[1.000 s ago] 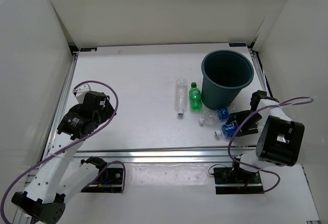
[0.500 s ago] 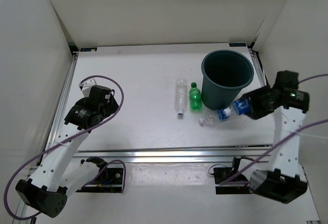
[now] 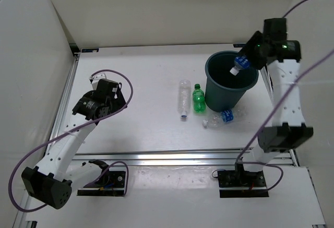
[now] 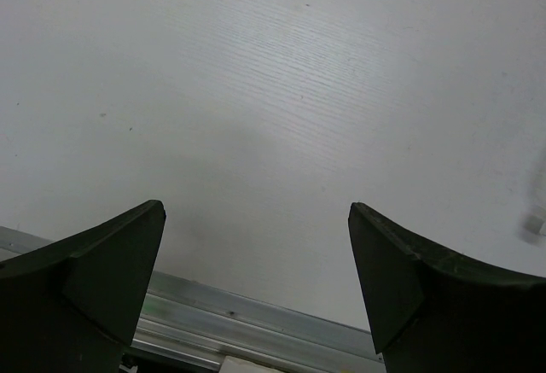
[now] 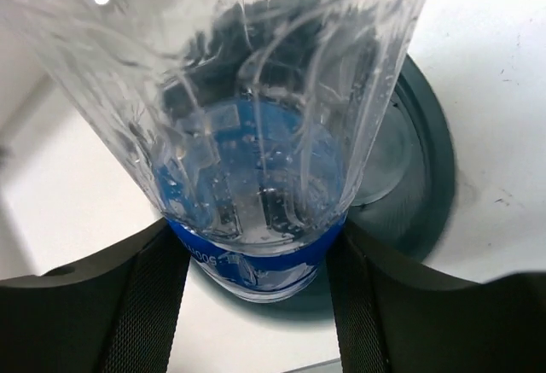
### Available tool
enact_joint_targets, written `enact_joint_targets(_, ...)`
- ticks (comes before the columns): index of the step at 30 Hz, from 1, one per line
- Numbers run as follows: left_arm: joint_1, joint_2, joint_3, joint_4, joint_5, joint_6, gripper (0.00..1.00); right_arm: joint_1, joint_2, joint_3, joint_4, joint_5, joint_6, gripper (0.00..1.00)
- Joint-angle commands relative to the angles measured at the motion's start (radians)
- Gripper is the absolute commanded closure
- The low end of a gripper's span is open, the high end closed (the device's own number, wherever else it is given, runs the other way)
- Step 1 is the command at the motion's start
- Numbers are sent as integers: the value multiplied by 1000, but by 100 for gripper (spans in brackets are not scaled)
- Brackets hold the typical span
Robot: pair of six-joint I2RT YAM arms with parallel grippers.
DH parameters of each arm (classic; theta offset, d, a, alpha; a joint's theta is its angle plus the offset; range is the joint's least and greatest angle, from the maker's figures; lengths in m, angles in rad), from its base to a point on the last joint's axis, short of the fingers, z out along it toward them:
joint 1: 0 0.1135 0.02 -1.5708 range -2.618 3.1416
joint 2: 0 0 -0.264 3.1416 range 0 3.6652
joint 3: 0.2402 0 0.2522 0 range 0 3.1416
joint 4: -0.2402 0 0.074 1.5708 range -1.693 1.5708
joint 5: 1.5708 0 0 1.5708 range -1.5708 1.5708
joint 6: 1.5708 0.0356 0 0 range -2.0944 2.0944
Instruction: Put the plastic bottles in the bin
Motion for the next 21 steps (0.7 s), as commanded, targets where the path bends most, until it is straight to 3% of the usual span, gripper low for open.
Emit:
enact_joint_targets(1, -5, 40, 78, -5, 33, 46, 0, 46, 57, -2, 50, 110, -80, 41)
enact_joint_targets(2, -5, 50, 79, -5, 42, 46, 0, 66, 57, -2, 59, 110, -97, 32)
enact_joint_targets(3, -5, 63, 91, -16, 42, 46, 0, 75, 72, -2, 59, 110, -97, 4)
enact_joint_targets(4, -5, 63, 91, -16, 51, 46, 0, 75, 83, 44, 44, 135, -97, 0)
enact_joint_targets(7, -5, 63, 91, -16, 51, 23, 0, 94, 39, 61, 15, 246, -71, 0)
enact_joint_targets(9, -5, 52, 91, -16, 51, 23, 0, 46, -59, -33, 15, 246, 29, 0)
enact_joint_targets(11, -5, 52, 80, -16, 60, 23, 0, -66, -181, -145, 28, 162, 87, 0)
enact_joint_targets(16, -5, 43, 71, -16, 60, 14, 0, -329, -390, -647, 99, -114, 225, 0)
enact_joint_targets(21, -5, 54, 62, -7, 37, 23, 0, -411, -550, -1044, 217, -359, 283, 0)
